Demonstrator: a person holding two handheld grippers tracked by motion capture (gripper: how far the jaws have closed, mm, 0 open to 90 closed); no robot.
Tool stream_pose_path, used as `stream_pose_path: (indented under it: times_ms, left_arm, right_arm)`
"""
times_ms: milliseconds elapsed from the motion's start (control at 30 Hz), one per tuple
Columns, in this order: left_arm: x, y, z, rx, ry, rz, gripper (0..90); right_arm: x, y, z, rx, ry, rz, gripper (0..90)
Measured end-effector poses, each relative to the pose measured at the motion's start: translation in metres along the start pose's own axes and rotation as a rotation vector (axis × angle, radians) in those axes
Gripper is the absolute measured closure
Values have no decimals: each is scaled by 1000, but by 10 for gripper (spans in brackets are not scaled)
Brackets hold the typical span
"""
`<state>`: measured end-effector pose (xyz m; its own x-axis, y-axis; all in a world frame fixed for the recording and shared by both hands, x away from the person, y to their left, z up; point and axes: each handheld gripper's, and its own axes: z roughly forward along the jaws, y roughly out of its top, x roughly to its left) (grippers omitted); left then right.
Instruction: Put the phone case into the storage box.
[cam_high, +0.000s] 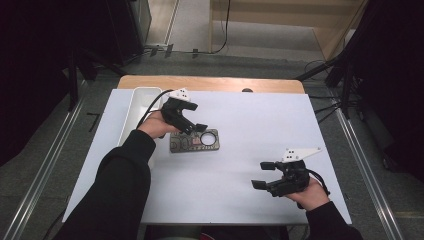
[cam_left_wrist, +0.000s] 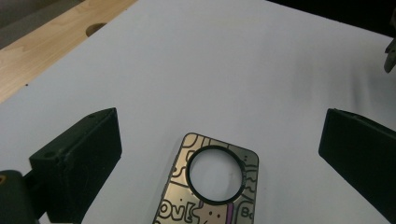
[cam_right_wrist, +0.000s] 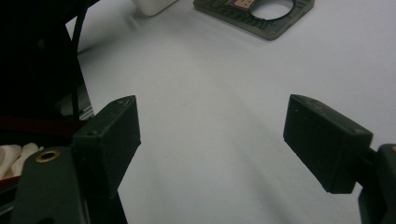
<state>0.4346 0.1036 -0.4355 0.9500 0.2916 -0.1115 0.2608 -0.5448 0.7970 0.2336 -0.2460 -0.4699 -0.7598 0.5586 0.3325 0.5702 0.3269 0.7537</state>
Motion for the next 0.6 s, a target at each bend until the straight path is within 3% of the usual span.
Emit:
stream_pose_path:
  times_ms: [200, 600]
  left_arm:
    - [-2, 1, 7, 52, 2, 30, 0]
    - [-5, 3, 22, 56, -22, 33, 0]
  right_arm:
    - [0, 0, 0, 0, 2, -1, 178]
    - [1, 0, 0, -1, 6, 1, 178]
